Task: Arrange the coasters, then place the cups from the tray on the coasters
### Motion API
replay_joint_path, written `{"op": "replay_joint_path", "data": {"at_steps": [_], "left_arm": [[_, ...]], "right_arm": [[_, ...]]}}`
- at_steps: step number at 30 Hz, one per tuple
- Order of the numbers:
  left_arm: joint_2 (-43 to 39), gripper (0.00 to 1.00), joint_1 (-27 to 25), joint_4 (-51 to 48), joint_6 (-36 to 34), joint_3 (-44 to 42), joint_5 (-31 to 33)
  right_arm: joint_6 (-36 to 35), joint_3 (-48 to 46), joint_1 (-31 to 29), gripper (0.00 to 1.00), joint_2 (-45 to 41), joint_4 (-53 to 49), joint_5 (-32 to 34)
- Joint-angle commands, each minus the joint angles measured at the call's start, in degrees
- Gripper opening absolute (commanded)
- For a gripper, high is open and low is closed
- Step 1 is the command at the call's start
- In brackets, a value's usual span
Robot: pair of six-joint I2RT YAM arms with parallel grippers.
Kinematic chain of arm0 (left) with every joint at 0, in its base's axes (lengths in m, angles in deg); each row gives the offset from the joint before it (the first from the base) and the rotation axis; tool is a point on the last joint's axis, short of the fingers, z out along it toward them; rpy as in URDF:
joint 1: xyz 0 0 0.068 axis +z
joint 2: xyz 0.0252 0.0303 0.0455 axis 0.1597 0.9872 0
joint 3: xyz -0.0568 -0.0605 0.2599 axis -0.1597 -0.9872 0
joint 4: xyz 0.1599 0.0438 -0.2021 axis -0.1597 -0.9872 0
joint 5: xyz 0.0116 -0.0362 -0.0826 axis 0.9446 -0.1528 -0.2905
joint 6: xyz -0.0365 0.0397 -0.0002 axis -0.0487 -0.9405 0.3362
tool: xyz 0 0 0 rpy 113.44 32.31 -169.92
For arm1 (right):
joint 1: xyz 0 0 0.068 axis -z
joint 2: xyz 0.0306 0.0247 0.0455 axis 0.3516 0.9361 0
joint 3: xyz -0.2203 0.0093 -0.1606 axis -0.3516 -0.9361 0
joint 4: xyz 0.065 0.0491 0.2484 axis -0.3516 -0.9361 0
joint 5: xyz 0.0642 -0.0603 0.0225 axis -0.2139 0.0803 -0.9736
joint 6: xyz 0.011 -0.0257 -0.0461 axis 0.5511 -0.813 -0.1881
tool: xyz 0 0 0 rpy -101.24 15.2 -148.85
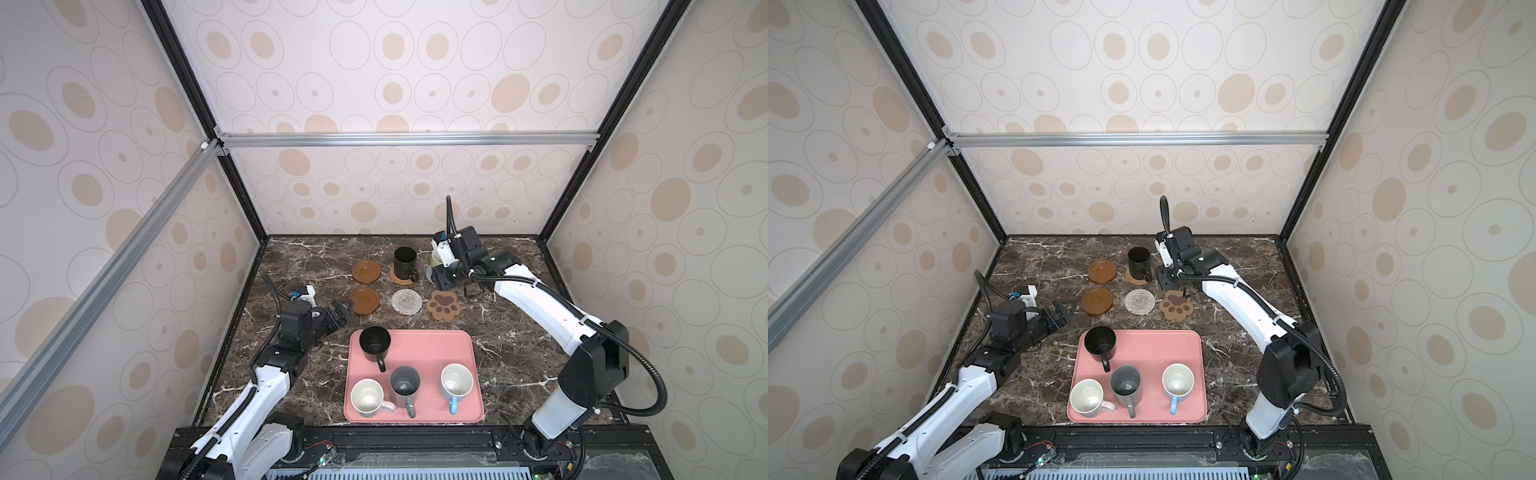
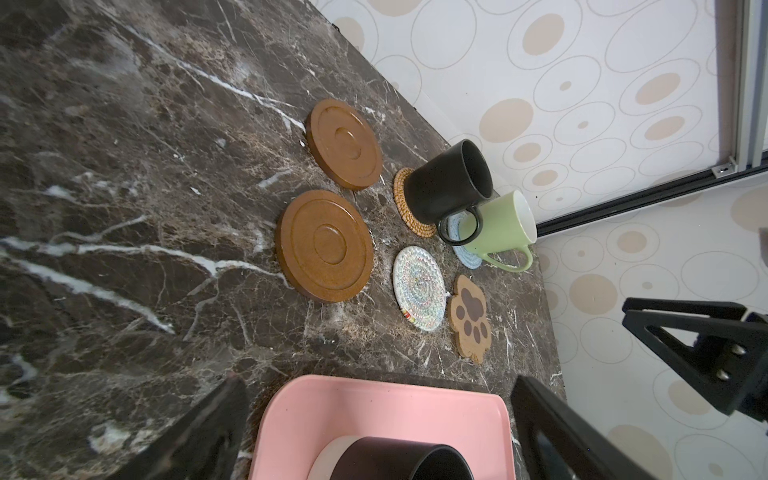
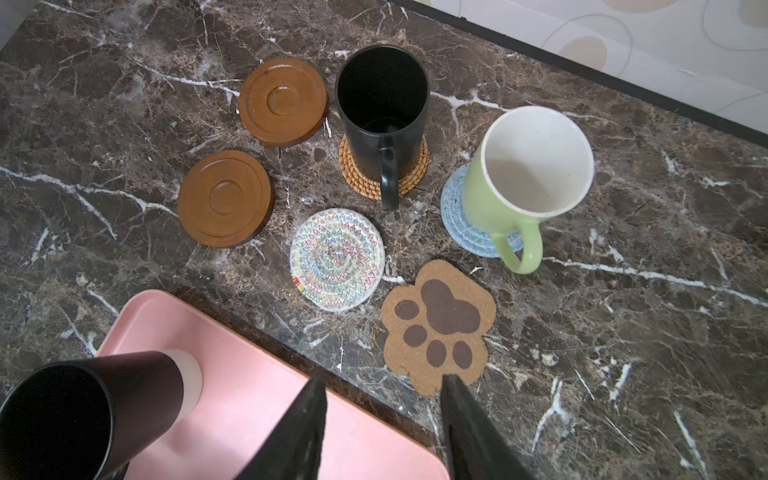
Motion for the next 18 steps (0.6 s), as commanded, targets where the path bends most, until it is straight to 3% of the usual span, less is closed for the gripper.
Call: {"op": "replay_joint_path", "data": {"at_steps": [1,9,18], "left_arm": [[0.8,0.99,-0.3,-5.6,-4.3,5.2,2.2],[4.1,0.97,-7.8,-22.6,-8.5,16.9,8.1],[5.0,0.95,-18.6,-34.6,-3.5,23.2,13.9]], "right_arm": [[2.5,-2.8,-0.4,0.49,-3.0,-1.3,0.7],[3.8,-7.4,-0.4,0.49,-7.5,-2.0,2.5],[3.7,-11.7,-0.3,0.49,-11.6,-2.9,4.2]]}}
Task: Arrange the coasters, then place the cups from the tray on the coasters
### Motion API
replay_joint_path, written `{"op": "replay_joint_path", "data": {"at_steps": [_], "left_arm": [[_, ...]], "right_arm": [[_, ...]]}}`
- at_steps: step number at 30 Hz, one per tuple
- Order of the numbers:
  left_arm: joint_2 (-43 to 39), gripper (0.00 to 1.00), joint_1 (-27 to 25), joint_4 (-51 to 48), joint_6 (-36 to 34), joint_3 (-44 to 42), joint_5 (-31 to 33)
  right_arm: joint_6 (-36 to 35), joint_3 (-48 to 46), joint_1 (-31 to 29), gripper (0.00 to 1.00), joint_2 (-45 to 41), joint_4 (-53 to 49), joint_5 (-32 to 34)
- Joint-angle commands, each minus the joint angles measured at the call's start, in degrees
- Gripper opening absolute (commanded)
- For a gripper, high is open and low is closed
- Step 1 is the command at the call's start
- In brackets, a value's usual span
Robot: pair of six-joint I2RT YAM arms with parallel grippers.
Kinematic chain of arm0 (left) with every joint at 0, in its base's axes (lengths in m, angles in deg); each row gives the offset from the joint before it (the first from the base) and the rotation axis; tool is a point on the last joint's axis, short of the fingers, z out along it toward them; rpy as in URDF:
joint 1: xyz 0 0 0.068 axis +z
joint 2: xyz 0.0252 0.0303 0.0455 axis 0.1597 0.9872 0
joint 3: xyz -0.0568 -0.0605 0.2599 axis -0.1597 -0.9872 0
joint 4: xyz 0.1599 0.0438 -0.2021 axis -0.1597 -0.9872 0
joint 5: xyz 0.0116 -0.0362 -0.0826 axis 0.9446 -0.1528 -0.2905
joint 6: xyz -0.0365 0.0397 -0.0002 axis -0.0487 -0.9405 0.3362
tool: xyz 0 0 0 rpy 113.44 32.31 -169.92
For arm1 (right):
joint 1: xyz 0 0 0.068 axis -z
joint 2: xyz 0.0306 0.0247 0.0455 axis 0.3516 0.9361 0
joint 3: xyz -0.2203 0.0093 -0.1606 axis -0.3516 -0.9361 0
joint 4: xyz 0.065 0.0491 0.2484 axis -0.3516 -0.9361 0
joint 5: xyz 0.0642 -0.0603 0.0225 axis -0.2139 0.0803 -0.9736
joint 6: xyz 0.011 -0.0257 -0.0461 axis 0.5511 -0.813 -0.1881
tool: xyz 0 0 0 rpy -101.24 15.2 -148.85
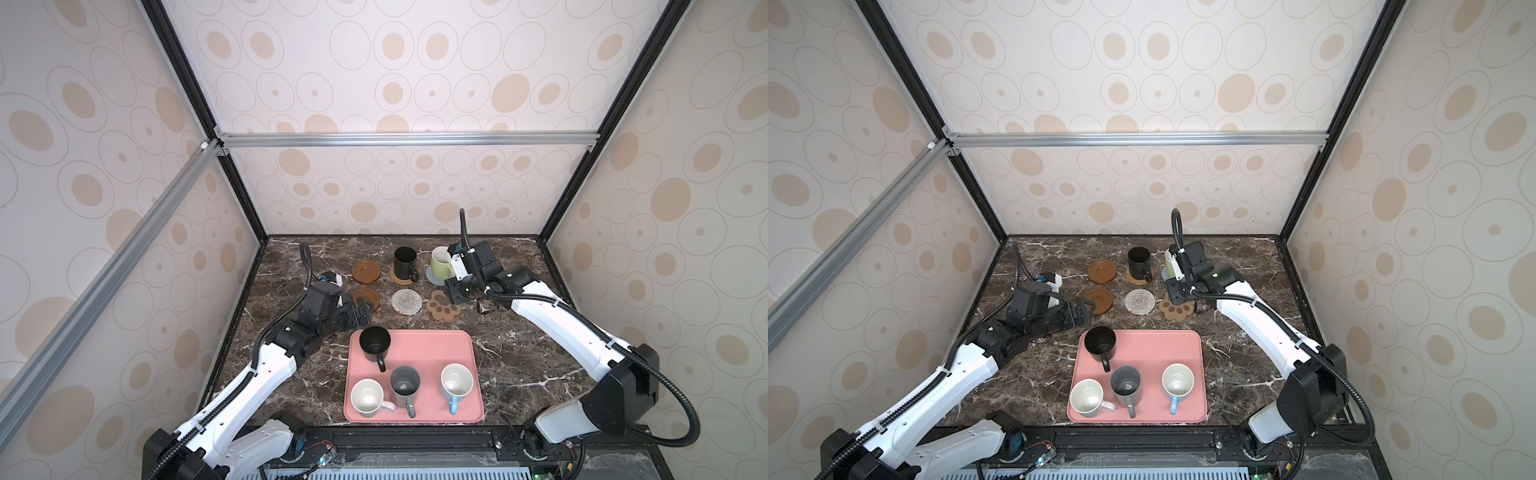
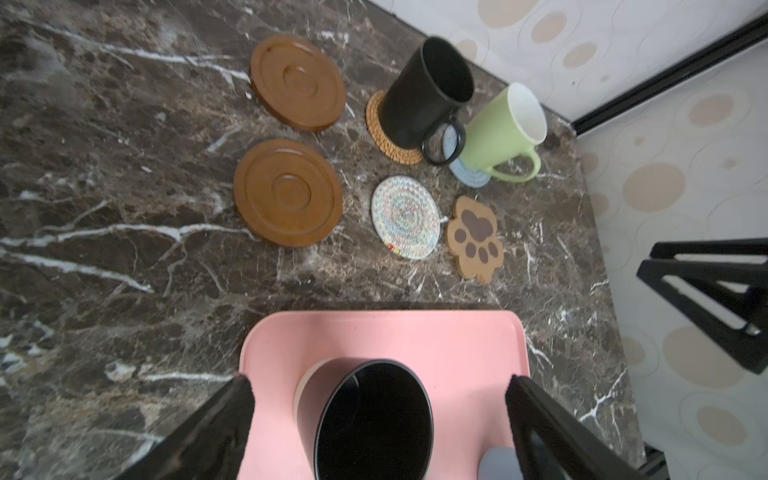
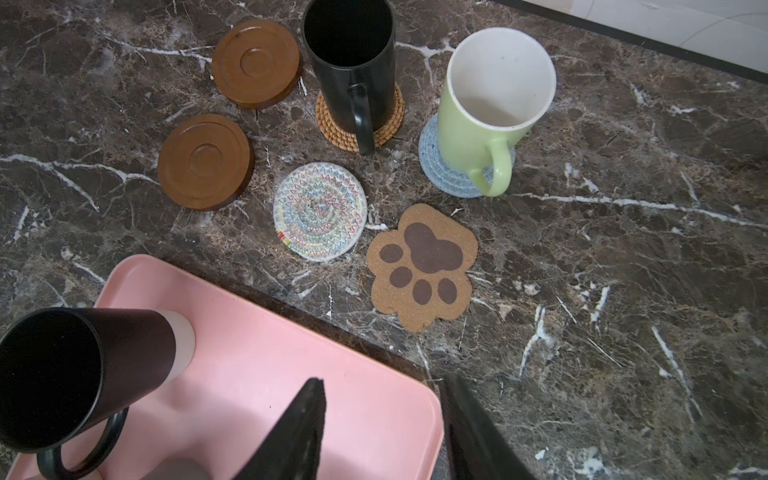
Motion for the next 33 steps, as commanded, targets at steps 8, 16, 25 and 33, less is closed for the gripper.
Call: {"op": "replay_joint_path", "data": {"at_steps": [8,16,25,33], "left_arm": [[-0.6,0.94,-11.7,-11.1,6.9,2.9,2.6],[0.7,0.92,-18.5,-8.0,11.8,-0.9,2.1],[6.4,0.89,-21.5,-10.6,13.1,0.3,3.3],[9.0,0.89,-21.9,-12.0,14.0,0.9,3.7]], "right_arm": [[2.8,-5.0,-0.2,0.49,-3.1,-1.0,0.8],[5.2,-6.2,-0.2,0.49,-3.4,-0.5,0.1],[6.1,-7.3,-0.2,0.49,-4.2,-0.6,0.2],[6.5,-7.6,-0.3,0.49,-4.6,-0.5,0.3]]}}
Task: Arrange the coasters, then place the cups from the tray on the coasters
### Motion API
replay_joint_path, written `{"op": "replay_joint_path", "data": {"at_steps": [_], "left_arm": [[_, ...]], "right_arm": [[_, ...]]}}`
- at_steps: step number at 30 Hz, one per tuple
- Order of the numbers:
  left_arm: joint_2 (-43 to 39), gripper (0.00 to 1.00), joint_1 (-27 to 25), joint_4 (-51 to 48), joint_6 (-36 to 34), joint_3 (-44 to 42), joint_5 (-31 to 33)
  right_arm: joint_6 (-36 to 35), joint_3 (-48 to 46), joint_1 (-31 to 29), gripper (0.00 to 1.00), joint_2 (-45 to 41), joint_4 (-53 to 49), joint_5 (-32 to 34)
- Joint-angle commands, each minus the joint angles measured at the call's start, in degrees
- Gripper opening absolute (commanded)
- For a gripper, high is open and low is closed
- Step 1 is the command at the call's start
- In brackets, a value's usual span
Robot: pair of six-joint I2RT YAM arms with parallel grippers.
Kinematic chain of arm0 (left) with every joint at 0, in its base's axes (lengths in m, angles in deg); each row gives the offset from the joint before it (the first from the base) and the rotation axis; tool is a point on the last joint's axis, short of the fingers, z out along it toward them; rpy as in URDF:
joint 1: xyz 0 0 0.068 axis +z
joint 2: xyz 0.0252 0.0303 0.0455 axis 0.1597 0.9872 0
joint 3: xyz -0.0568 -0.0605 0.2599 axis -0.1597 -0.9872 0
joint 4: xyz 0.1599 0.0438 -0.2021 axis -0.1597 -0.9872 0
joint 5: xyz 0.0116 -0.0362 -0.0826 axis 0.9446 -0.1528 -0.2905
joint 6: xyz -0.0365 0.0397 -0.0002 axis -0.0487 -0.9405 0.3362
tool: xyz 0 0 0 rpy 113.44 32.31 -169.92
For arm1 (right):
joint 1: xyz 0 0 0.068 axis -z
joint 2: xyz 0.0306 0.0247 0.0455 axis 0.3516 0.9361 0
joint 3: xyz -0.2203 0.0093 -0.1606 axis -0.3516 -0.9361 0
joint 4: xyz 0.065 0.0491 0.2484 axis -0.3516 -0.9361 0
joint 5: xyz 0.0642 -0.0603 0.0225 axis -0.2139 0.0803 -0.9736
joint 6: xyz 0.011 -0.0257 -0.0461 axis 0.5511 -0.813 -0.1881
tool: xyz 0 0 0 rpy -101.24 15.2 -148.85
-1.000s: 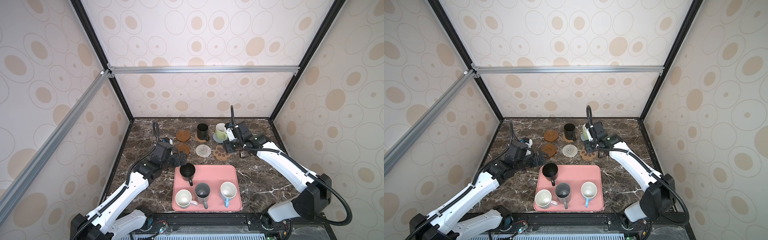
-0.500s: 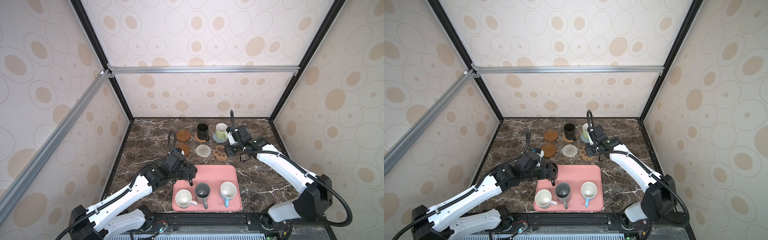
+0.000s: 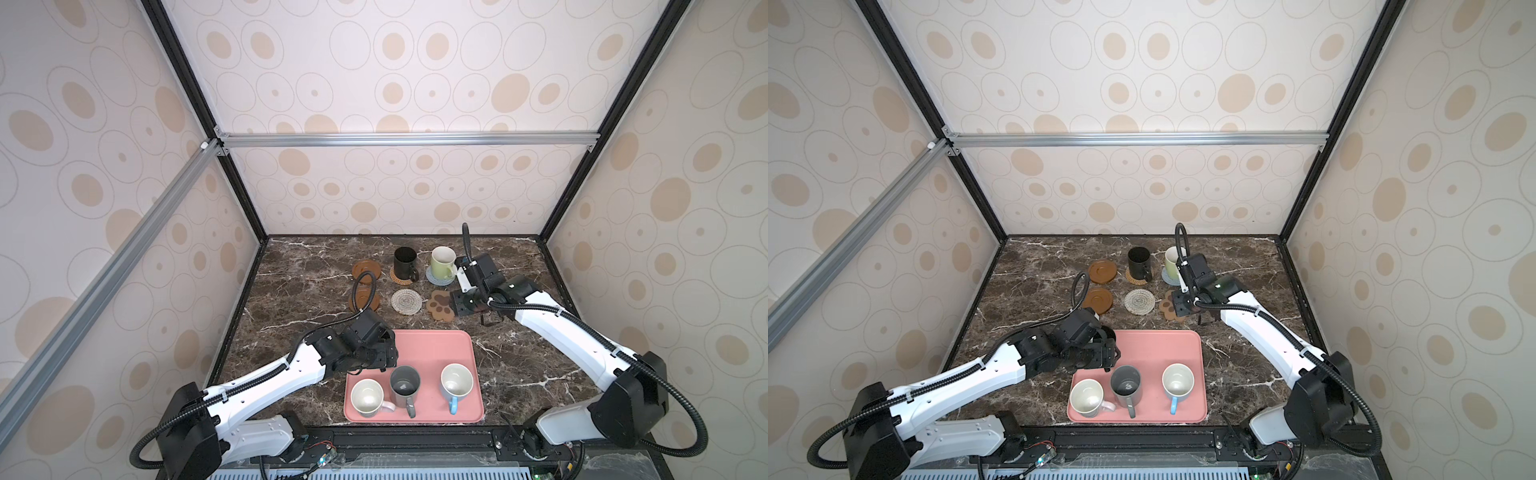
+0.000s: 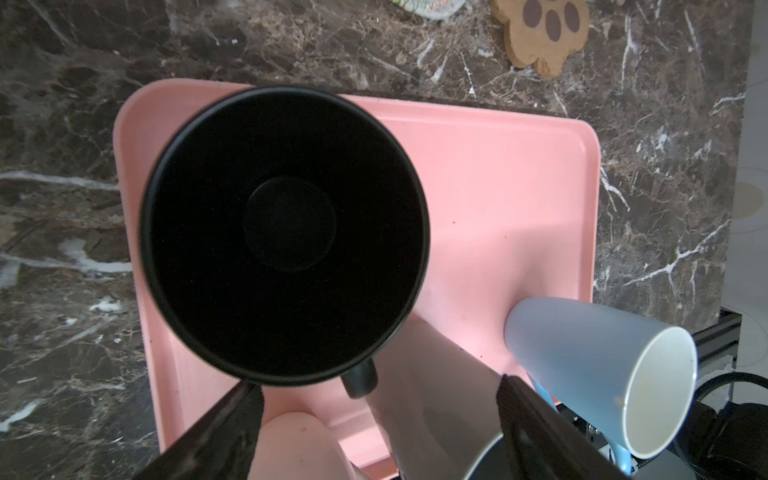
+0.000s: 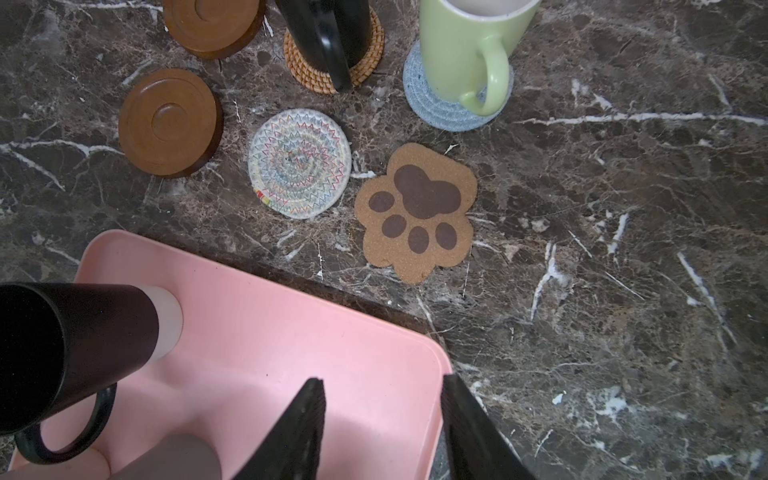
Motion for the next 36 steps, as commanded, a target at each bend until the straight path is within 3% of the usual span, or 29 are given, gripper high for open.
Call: {"op": "replay_joint_path", "data": {"at_steps": [1,25,36], "left_arm": [[0.5,0.88,-0.6,-2.2,1.9,1.4,1.5],[4.1,0.76,-0.6,-2.4,5.0,0.4,5.4],[5.3,0.65,-0.5,-1.7,6.1,-0.6,6.9]], "right_arm": [[0.8,-0.7,-0.2,0.49,-1.3,-0.1,0.1],[0.8,-0.1,-0.2,0.49,1.3,0.1,-0.8],[0.9,-0.1,-0.2,0.49,2.1,0.5,-0.7]]}}
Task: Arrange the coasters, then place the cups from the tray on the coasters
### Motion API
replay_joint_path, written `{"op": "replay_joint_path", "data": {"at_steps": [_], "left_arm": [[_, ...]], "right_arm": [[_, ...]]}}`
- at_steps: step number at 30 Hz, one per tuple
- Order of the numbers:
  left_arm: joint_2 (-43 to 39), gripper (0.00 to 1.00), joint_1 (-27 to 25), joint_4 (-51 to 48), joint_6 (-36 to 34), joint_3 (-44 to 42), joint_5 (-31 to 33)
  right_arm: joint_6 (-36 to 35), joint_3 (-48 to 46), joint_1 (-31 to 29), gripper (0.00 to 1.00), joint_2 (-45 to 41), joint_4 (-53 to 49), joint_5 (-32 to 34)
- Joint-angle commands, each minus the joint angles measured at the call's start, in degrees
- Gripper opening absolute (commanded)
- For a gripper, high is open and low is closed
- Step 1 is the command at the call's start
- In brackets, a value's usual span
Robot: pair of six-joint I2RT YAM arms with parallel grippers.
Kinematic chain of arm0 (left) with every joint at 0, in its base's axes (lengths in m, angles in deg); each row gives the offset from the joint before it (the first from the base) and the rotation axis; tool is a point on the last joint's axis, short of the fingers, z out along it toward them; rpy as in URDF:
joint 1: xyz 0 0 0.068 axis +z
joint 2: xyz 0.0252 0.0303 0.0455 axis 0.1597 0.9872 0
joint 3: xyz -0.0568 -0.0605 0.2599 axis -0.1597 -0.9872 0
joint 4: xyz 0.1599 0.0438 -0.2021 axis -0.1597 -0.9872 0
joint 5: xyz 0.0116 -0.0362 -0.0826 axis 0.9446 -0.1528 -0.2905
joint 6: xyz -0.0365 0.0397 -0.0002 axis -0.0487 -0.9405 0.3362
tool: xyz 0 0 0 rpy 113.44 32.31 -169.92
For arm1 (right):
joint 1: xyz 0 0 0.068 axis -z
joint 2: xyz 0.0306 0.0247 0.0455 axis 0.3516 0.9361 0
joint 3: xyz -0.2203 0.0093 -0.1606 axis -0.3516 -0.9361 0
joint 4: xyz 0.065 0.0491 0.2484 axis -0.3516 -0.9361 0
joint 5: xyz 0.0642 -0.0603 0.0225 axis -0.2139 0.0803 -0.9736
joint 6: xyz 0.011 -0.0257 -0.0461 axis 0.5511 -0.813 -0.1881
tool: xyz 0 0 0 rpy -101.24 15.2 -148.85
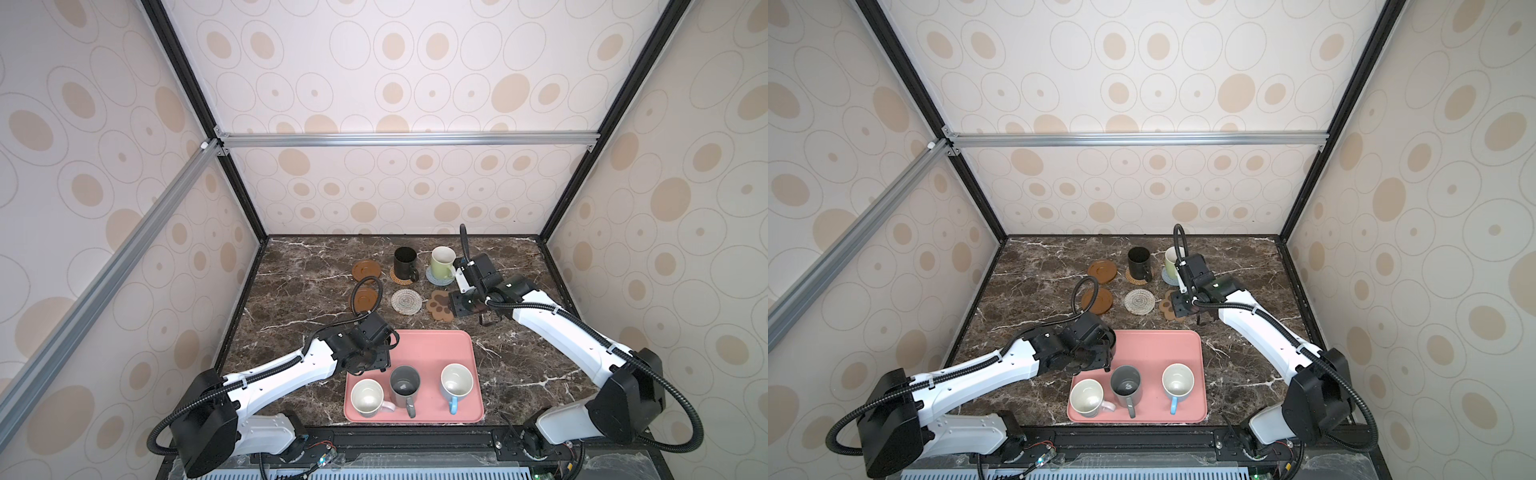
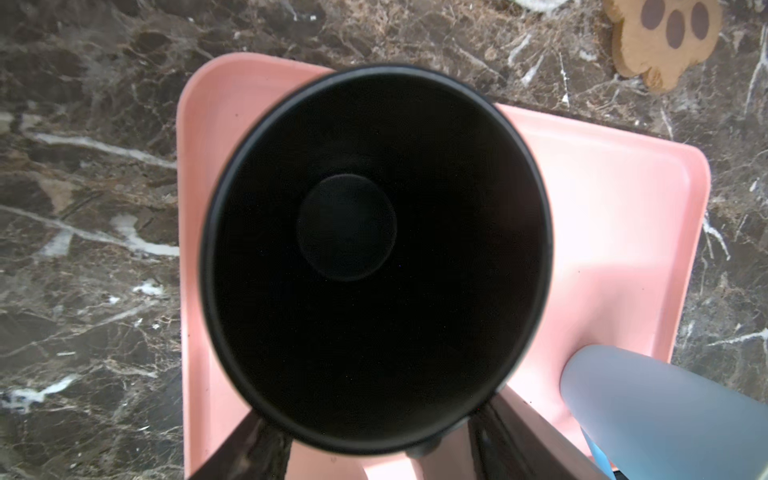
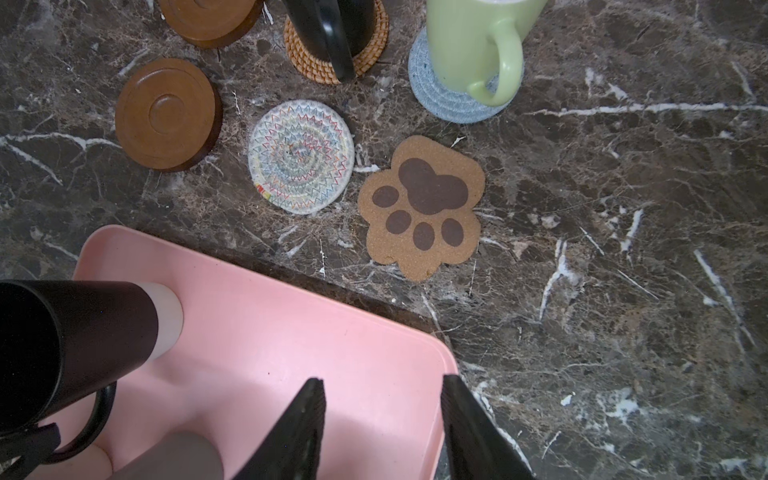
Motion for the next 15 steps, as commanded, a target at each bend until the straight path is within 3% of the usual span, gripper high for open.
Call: {"op": "replay_joint_path", "data": {"at_steps": [1,15], "left_arm": [[0.5,0.64,-0.5,-0.8,0.9,-0.1,2.2],[1.1,0.49,0.5,-0.9,-0.5,-0.6,2.8]], "right_arm": [[0.8,0.1,-0.3,0.49,1.0,0.4,0.1],[0.8,0.5,-0.3,0.49,1.9,0.2,0.0]]}}
